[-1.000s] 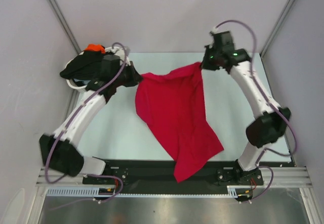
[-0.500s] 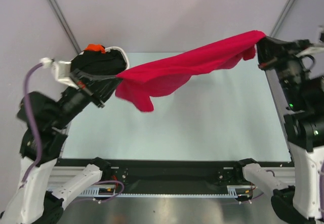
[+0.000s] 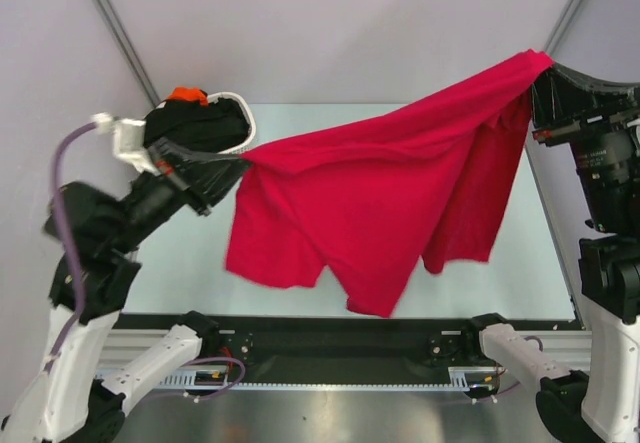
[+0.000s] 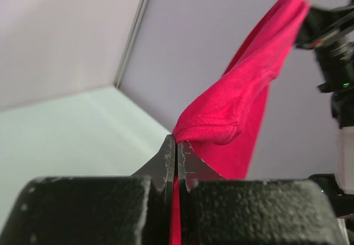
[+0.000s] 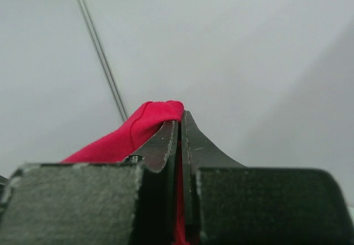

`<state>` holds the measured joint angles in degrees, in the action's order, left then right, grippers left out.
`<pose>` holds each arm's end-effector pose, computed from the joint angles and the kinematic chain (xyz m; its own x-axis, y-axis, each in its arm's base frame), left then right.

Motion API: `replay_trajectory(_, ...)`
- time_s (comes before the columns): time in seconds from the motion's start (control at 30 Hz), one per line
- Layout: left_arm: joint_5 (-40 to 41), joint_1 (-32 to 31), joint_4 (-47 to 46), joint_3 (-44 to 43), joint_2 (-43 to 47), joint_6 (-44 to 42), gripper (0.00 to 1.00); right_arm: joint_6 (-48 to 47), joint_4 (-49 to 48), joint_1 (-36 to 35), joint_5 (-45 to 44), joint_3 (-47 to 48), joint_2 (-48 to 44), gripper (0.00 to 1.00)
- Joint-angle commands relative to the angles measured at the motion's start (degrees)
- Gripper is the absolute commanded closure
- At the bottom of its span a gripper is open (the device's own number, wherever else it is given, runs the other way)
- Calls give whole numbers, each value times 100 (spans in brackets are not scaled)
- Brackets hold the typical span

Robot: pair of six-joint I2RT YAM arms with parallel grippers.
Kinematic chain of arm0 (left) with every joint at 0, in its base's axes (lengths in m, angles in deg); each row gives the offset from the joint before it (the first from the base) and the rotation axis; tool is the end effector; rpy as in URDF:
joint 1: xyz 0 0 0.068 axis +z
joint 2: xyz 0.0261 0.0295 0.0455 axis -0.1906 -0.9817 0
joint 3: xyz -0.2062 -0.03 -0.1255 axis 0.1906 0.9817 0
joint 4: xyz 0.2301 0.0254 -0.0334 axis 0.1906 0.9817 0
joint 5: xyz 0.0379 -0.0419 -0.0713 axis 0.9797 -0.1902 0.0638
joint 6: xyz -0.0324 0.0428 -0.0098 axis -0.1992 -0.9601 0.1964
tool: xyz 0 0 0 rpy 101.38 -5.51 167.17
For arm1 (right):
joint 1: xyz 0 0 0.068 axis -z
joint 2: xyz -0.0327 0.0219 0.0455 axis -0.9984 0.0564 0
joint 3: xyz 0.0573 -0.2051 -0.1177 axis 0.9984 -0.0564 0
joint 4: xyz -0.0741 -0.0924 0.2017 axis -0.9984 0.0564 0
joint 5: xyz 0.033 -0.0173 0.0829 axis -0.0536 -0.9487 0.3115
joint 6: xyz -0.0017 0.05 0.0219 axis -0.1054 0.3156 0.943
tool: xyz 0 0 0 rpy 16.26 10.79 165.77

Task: Fold and stack the t-shirts
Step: Flatten the tshirt out

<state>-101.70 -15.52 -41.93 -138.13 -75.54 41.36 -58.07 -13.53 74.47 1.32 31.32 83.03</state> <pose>0.0679 -0.0498 0.4871 -0.1574 -0.4666 -0.8704 0.7785 0.4836 -0.4000 0.0663 0.0199 0.5610 0.4113 0.4069 -0.8157 -0.4824 0.8564 0.1839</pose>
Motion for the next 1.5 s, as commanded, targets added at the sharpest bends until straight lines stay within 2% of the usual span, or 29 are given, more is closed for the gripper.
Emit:
replay_trajectory(0.0, -104, -13, -171, 311, -296, 219, 100, -173, -432, 25, -320, 250, 401, 100)
replay_trajectory(0.07, 159, -13, 171, 391, -445, 78, 100, -226, -625, 25, -224, 6, 709, 100)
replay_trajectory(0.1, 360, -13, 372, 382, -602, -253, 100, -296, -1070, 25, -153, -205, 788, 100)
replay_trajectory(0.13, 1015, -13, 827, 321, -691, -422, 99, -288, -1292, 25, -74, -337, 911, 100)
replay_trajectory(0.23, 2186, 136, 1409, 329, -1095, -994, 100, -253, -1960, 17, 101, -593, 1796, 100)
replay_trajectory(0.3, 2112, 697, 1377, 521, -1445, -908, 100, -227, -2346, 17, 233, -620, 2360, 100)
replay_trajectory(0.33, 2094, 934, 1272, 784, -1604, -759, 100, -279, -2462, -1, 356, -568, 2972, 100)
replay_trajectory(0.37, 2024, 1015, 1219, 891, -1763, -758, 100, -314, -2463, -1, 409, -524, 2978, 100)
replay_trajectory(0.47, 1718, 1181, 605, 1497, -2527, -626, 100, -648, -2498, 8, 665, -261, 4179, 97)
replay_trajectory(0.53, 1619, 1270, 158, 1795, -3254, -617, 99, -893, -2105, 34, 490, 203, 4988, 91)
replay_trajectory(0.6, 1593, 1436, 84, 1771, -3757, -599, 100, -860, -685, 201, 480, 1028, 5942, 79)
replay_trajectory(0.63, 1610, 1481, 93, 1579, -3942, -643, 100, -825, -96, 253, 402, 2076, 6236, 75)
replay_trajectory(0.67, 1758, 1507, 93, 1473, -4266, -678, 100, -702, 554, 289, 297, 2557, 6560, 65)
replay_trajectory(0.7, 1986, 1534, 76, 1394, -4417, -800, 99, -692, 1735, 367, 217, 2979, 6799, 61)
replay_trajectory(0.73, 2006, 1682, 163, 1184, -4766, -810, 99, -710, 2260, 377, -1, 3610, 7123, 48)
replay_trajectory(0.77, 1954, 1744, 216, 1051, -4883, -915, 99, -753, 3048, 403, -125, 3738, 7196, 45)
replay_trajectory(0.8, 2040, 1771, 268, 946, -5015, -959, 99, -771, 3396, 464, -187, 3826, 7231, 43)
replay_trajectory(0.83, 2119, 1797, 382, 771, -5094, -1021, 94, -771, 3652, 500, -414, 3749, 7040, 42)
replay_trajectory(0.87, 2138, 1824, 479, 673, -5173, -1143, 89, -615, 3802, 535, -521, 3183, 6882, 37)
replay_trajectory(0.9, 2155, 1824, 610, 515, -5261, -1205, 80, -518, 3934, 596, -530, 2803, 6628, 36)
replay_trajectory(0.93, 2242, 1824, 742, 523, -5236, -1232, 50, -438, 3918, 614, -383, 2381, 6382, 36)
replay_trajectory(1.03, 2496, 1815, 874, 890, -4693, -1180, 14, -43, 3646, 623, -58, 309, 5283, 34)
replay_trajectory(1.07, 2559, 1806, 919, 1022, -4526, -1127, 11, -16, 3532, 614, 22, -193, 4654, 31)
replay_trajectory(1.1, 2621, 1789, 989, 1154, -4341, -1109, 11, 2, 3244, 614, 101, -1164, 4361, 29)
replay_trajectory(1.13, 2734, 1745, 1129, 1425, -3930, -1127, 12, -7, 3137, 623, 172, -1548, 4027, 27)
replay_trajectory(1.23, 3026, 1569, 1489, 2006, -3148, -1206, 16, 10, 3284, 632, 207, -2411, 3260, 27)
replay_trajectory(1.3, 2737, 1517, 1543, 2419, -2698, -917, 18, 151, 3512, 632, 234, -2745, 2919, 27)
replay_trajectory(1.4, 2323, 1411, 1360, 3664, -1924, -153, 26, 493, 3487, 640, 461, -3492, 2435, 28)
replay_trajectory(1.47, 1849, 1359, 1123, 4194, -1424, 521, 37, 748, 3426, 641, 699, -3940, 2197, 30)
